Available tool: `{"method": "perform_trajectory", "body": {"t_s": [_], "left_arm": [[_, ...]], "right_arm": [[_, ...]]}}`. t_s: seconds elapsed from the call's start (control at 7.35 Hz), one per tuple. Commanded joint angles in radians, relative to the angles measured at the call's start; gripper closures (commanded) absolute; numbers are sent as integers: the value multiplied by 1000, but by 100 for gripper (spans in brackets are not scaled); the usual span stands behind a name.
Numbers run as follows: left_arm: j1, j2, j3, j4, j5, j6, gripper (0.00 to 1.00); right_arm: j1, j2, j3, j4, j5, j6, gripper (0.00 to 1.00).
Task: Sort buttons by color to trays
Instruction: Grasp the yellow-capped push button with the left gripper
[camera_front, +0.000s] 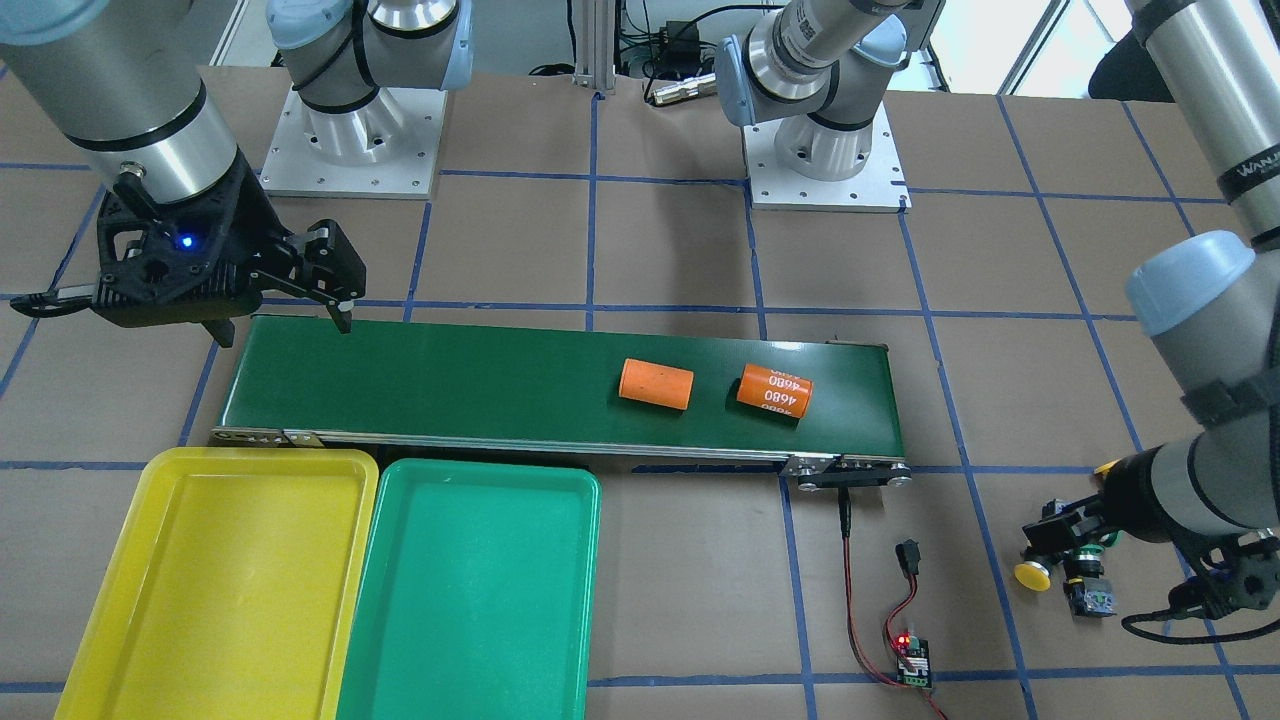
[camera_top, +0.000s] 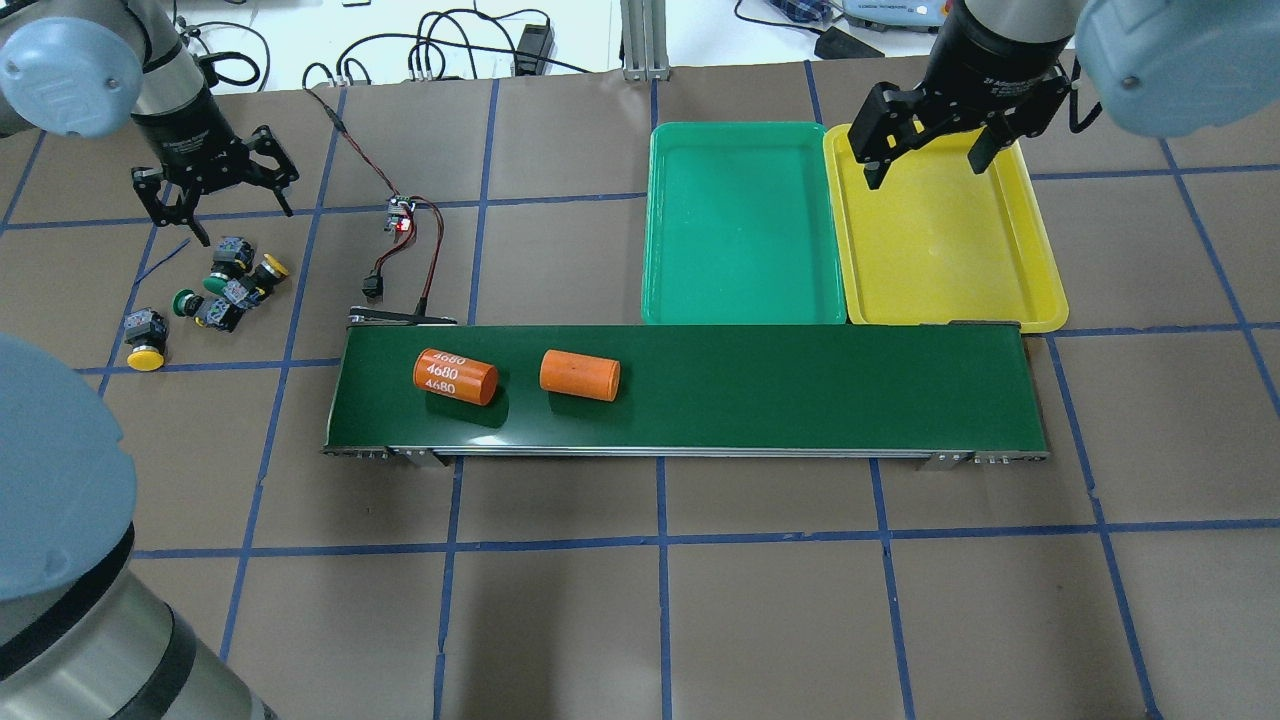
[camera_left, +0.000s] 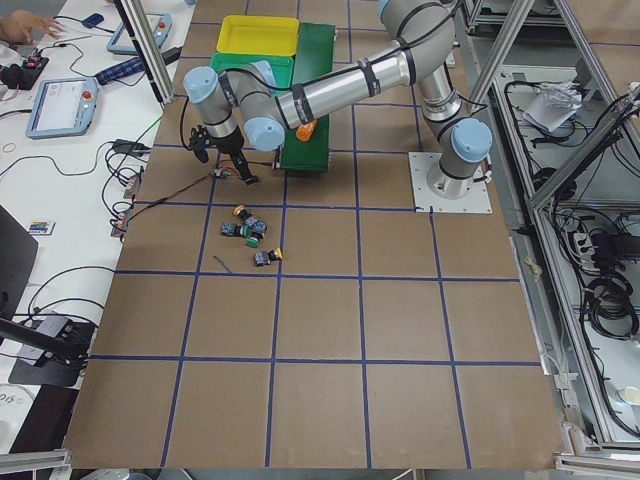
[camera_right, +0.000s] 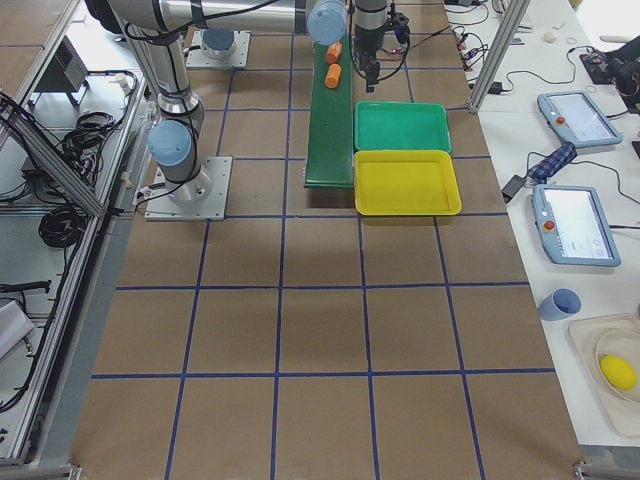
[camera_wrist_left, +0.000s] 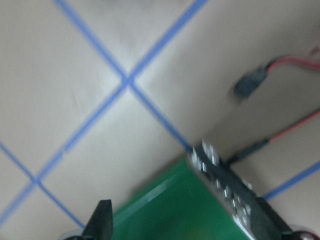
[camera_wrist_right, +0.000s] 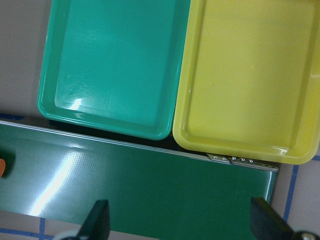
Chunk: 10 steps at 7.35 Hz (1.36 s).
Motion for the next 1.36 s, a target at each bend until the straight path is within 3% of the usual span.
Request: {"method": "perform_trajectory", "body": {"t_s": [0.0,0.27,0.54,0.68,1.22], "left_arm": [[40,-70,-21,134,2,459,0],[37,-103,-88,288,-6,815,0],[28,-94,-159,374,-4,967,0],[37,-106,-196,435,-15,976,0],[31,-88,-218,443,-32,965,0]], "right_arm": [[1,0,0,-1,1,0,0],[1,-1,0,1,1,0,0],[1,-1,0,-1,1,0,0],[1,-1,0,1,0,0,0],[-1,-1,0,1,1,0,0]]}}
